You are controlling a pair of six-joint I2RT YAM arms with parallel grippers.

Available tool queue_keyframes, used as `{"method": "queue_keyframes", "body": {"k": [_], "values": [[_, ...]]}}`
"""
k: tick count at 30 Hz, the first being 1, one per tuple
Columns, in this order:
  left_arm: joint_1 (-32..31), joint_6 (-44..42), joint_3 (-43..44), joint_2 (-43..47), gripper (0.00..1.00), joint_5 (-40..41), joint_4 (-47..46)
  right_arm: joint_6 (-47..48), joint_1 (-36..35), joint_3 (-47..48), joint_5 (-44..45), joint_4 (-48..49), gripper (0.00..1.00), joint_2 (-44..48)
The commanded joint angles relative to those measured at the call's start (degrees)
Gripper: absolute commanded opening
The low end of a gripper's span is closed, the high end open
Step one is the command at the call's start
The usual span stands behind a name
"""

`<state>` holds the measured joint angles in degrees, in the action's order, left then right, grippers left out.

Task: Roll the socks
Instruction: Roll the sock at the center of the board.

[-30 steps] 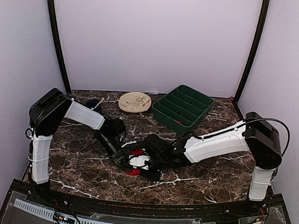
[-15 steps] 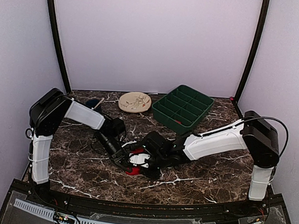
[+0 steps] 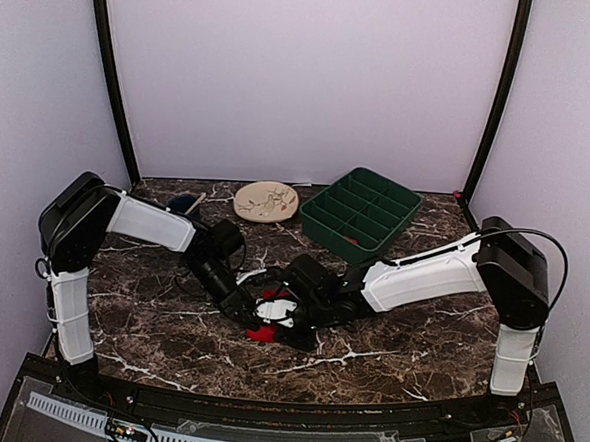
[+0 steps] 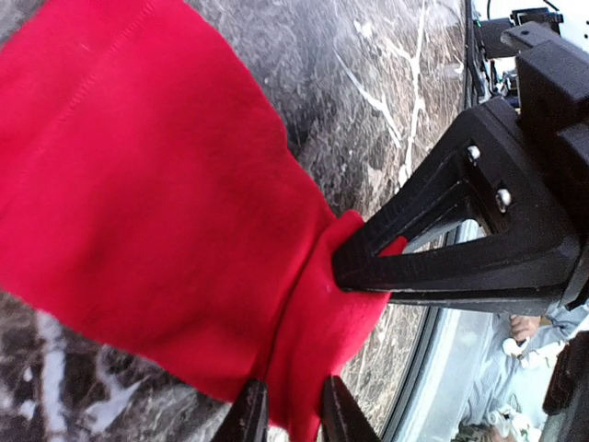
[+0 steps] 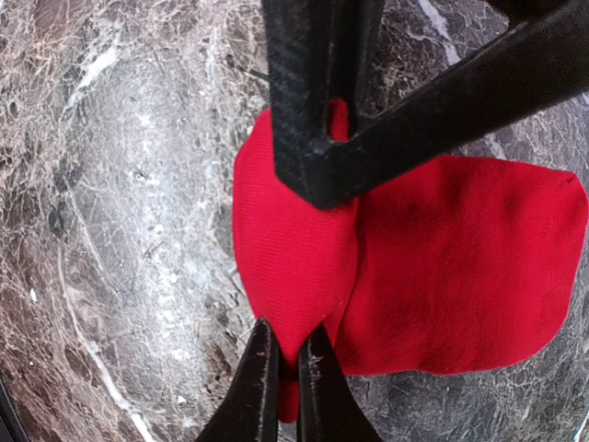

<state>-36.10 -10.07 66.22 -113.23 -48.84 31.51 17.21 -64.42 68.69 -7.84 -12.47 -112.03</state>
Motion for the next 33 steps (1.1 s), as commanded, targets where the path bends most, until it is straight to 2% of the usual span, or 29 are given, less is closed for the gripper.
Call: {"method": "queue_keyframes", "body": {"k": [1, 9, 13, 22, 33], "values": [[0.5, 1.6, -1.7, 4.1, 0.22, 3.0, -2.4, -1.1, 0.7, 0.8, -1.2, -1.8, 0.03, -1.5], [2.2, 2.8, -5.6, 8.3, 0.22, 4.7, -3.6, -2.0, 1.5, 2.0, -2.6, -3.0, 0.03, -2.1], [2.3, 5.0, -9.0, 12.7, 0.22, 9.7, -8.2, -2.4, 1.9, 3.4, -3.9, -4.7, 0.03, -2.5], [2.5, 8.1, -15.5, 20.5, 0.22, 20.1, -18.3, -4.9, 3.7, 8.6, -11.2, -10.7, 0.02, -5.9], [2.2, 13.5, -25.0, 30.0, 0.23, 28.3, -30.0, -8.1, 7.9, 13.2, -24.1, -16.2, 0.02, -9.4]]}}
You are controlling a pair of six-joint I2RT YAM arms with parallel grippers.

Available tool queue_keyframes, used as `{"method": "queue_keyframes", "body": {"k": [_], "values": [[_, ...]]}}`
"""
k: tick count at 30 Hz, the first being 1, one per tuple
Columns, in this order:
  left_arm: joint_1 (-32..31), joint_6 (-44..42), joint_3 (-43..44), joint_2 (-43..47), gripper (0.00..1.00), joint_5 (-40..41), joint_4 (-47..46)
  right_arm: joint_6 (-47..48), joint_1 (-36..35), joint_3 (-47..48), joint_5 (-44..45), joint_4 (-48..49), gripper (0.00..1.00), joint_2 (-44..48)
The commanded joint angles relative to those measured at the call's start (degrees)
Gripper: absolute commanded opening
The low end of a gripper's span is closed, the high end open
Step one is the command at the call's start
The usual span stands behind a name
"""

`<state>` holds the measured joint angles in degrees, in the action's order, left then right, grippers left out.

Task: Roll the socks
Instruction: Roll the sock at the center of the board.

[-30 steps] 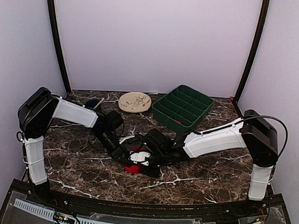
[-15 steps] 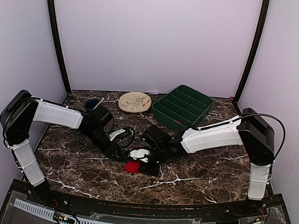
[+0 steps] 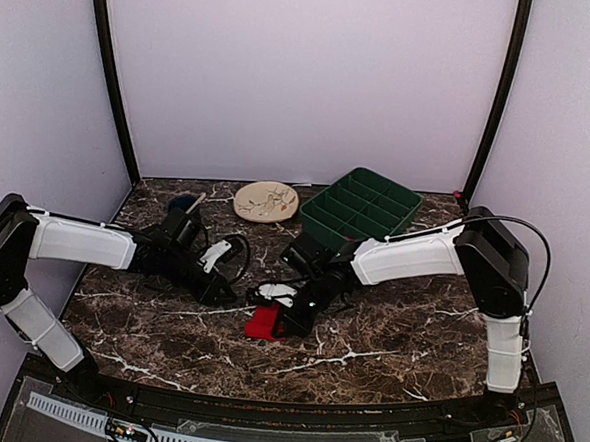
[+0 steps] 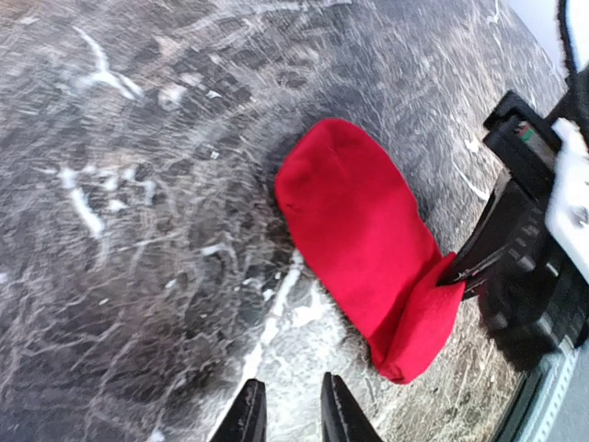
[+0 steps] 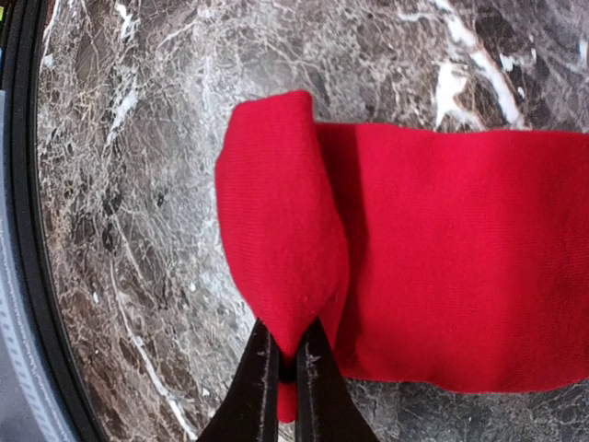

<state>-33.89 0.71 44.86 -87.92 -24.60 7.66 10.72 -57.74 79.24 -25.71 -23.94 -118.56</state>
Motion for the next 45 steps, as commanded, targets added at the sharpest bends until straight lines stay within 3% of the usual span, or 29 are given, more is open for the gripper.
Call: {"method": "queue_keyframes", "body": {"k": [1, 20, 33, 45], "values": [[-0.5, 3.0, -4.4, 5.4, 0.23, 4.8, -7.3, -1.4, 1.2, 3.7, -6.8, -6.3, 0.02, -3.8], [-7.2, -3.0, -5.0, 7.2, 0.24, 14.0, -9.2, -5.0, 5.1, 7.1, -16.3, -9.5, 0.02, -9.5], [-9.3, -9.6, -6.2, 6.6, 0.28, 6.4, -9.6, -8.0, 7.4, 6.9, -24.6, -9.5, 0.03, -11.3], [-13.3, -20.2, -7.3, 8.0, 0.32, 5.6, -7.6, -10.3, 8.8, 7.8, -29.9, -10.9, 0.04, -14.1]]}}
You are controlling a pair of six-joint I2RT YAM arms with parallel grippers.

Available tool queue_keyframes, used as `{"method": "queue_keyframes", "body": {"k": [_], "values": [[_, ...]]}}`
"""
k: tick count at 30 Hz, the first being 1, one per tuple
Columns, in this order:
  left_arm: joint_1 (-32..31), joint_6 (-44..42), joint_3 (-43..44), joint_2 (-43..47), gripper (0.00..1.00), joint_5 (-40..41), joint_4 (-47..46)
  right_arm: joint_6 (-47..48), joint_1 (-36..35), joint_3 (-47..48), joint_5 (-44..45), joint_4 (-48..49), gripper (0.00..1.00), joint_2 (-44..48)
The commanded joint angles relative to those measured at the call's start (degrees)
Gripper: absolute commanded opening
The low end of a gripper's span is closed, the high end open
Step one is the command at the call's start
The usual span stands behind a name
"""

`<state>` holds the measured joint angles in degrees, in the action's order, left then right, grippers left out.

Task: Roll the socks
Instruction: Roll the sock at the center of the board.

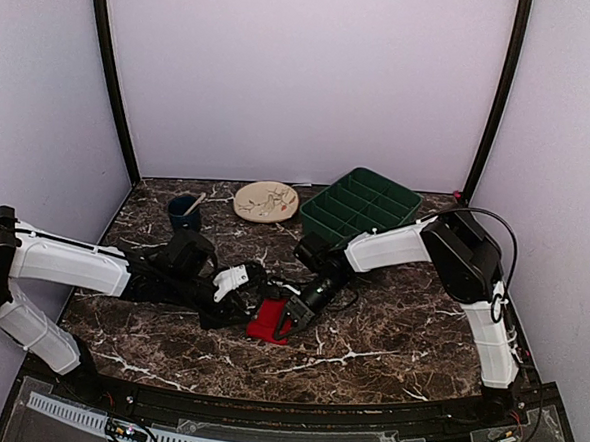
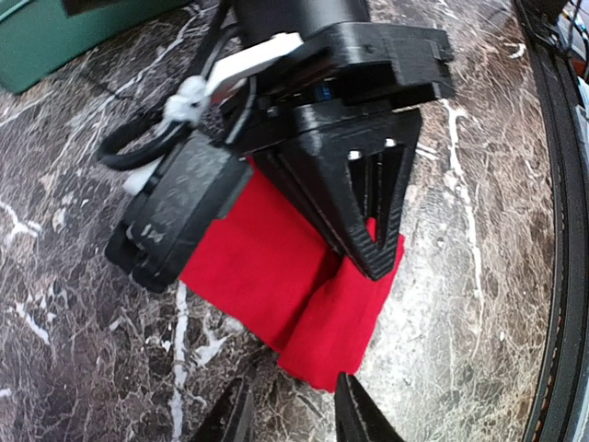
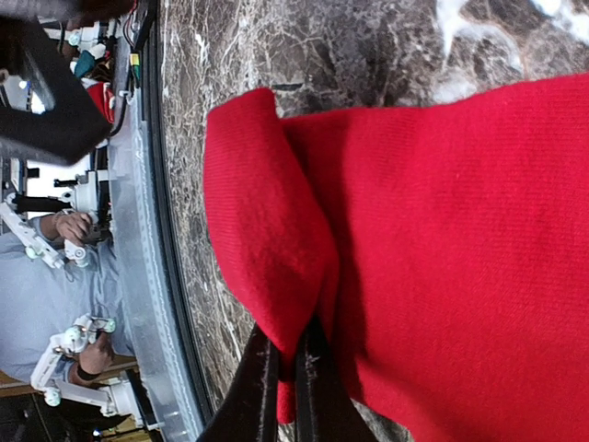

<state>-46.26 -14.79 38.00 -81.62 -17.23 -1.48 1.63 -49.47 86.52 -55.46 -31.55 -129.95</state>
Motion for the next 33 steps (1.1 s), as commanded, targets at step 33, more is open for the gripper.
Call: {"method": "queue_keyframes", "body": {"k": [33], "values": [[-5.5, -21.0, 7.2, -11.8, 0.33, -2.6, 1.1, 2.8, 0.6, 3.8, -0.7, -11.1, 0.04, -4.6]]}}
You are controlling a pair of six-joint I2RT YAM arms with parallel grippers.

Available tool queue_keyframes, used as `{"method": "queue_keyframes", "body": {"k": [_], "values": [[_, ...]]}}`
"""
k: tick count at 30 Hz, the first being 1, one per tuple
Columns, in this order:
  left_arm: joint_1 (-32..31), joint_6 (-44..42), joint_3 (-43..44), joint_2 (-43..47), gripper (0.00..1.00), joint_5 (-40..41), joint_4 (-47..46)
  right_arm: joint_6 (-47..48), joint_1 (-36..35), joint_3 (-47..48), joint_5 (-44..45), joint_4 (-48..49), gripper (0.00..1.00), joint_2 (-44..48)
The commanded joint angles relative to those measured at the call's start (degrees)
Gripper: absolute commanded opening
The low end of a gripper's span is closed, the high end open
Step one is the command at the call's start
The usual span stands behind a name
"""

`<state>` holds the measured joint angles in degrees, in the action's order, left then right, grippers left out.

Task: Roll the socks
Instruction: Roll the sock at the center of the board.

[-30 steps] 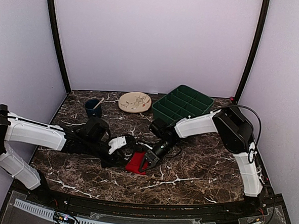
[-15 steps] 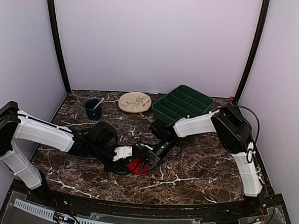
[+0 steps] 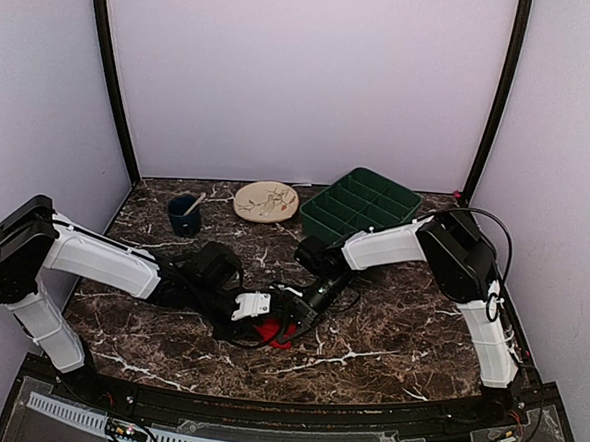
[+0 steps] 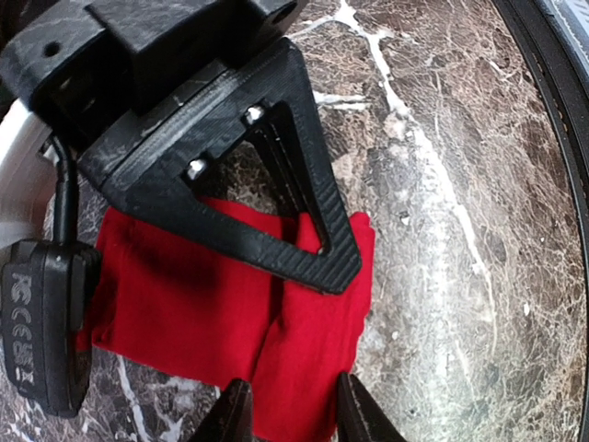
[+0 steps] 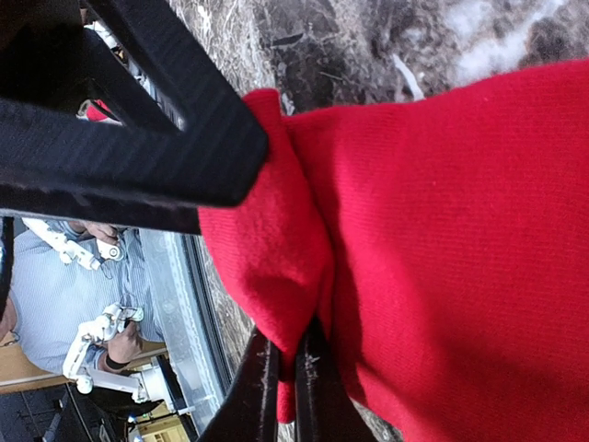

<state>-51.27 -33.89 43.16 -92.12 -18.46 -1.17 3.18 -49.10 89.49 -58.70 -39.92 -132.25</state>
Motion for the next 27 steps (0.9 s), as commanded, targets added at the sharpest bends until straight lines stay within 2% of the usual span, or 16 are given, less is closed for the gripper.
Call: {"method": "queue_keyframes", "body": {"k": [1, 9, 18, 23, 27], "values": [[-0.5, -2.1, 2.4, -1.7, 0.33, -1.5, 1.3, 1.3, 0.2, 0.9, 2.6, -2.9, 0.05, -2.4], [-0.5, -1.9, 2.7, -3.2, 0.32, -3.8, 3.6, 1.7, 0.2, 1.8, 2.8, -3.7, 0.05, -2.6], [-0.5, -1.7, 6.3, -7.2, 0.21, -4.7, 7.4, 1.3, 0.3, 1.3, 3.6, -3.2, 0.07, -2.1], [-0.5, -1.0, 7.9, -8.5, 0.13, -5.2, 9.7, 1.0, 0.3, 0.7, 4.4, -2.4, 0.12, -1.5], [-0.3, -0.7, 8.3, -8.4, 0.09, -5.9, 10.7, 0.1, 0.7, -0.6, 5.0, -0.8, 0.21, -0.3]]}}
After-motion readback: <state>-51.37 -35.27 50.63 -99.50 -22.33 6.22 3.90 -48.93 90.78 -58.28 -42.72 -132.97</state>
